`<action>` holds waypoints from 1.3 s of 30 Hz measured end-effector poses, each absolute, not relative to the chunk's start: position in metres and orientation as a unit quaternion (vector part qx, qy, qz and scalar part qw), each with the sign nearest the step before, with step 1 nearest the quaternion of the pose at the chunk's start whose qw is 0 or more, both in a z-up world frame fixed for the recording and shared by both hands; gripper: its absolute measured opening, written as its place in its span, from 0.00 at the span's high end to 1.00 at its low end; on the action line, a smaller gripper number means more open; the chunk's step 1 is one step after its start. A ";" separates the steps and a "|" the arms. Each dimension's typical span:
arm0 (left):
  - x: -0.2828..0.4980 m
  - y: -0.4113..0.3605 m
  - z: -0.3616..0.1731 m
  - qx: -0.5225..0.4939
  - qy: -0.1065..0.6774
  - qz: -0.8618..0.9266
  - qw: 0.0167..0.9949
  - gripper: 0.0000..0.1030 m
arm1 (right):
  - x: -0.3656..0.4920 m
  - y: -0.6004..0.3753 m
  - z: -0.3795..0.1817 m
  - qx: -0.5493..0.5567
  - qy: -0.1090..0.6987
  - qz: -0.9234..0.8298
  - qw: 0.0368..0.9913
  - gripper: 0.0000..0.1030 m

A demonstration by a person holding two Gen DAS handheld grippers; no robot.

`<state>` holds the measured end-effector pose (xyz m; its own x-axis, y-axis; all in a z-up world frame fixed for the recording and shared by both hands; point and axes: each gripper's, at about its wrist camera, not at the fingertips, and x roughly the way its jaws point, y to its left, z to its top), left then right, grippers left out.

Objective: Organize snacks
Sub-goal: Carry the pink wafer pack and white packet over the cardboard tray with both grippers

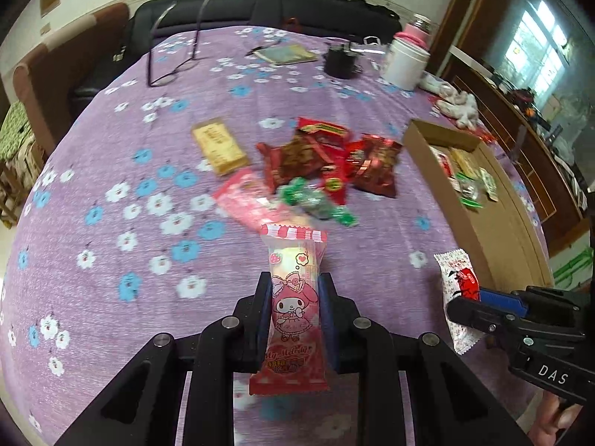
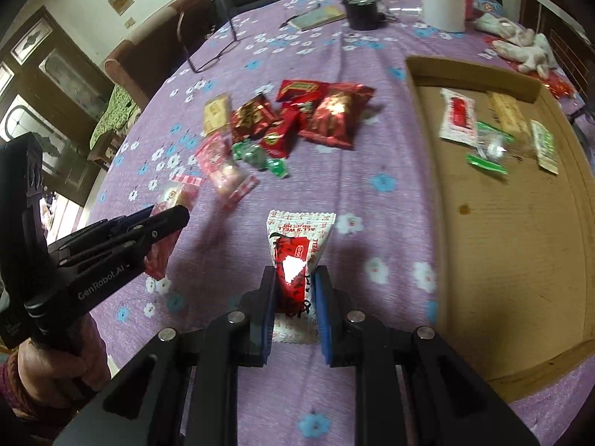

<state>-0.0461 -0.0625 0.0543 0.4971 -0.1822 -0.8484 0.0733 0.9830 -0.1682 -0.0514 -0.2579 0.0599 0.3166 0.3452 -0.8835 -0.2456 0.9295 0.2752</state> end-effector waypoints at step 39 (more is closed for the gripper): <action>-0.032 -0.299 0.043 0.054 0.527 -0.248 0.811 0.77 | -0.049 -0.443 0.055 0.110 0.561 0.049 0.819 0.82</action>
